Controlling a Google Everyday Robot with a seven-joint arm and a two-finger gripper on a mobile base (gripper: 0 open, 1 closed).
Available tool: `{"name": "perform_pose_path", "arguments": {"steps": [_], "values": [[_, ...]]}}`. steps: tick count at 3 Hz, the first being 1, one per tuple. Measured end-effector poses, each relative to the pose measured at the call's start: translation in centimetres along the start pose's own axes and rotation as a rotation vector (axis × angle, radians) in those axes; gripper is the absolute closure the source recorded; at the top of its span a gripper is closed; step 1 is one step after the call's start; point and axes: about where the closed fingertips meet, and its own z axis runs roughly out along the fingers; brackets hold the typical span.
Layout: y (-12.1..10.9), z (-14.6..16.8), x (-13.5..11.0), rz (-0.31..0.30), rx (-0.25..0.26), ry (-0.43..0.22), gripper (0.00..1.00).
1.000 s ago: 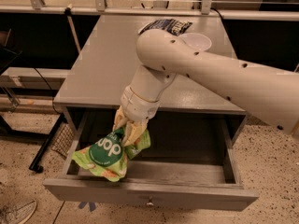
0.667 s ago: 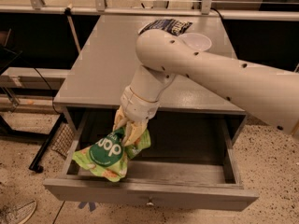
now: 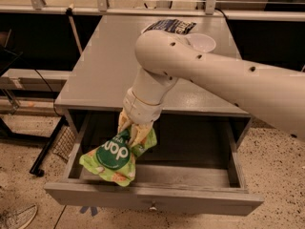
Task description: Place green rice chip bag into top drawer
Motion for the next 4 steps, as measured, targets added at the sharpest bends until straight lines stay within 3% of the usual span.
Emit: {"name": "perform_pose_path", "arguments": {"steps": [3,4], "values": [[-0.2,0.1,4.4,-0.055,0.037,0.136,1.00],[0.0,0.2,4.2,-0.055,0.037,0.136,0.76]]}}
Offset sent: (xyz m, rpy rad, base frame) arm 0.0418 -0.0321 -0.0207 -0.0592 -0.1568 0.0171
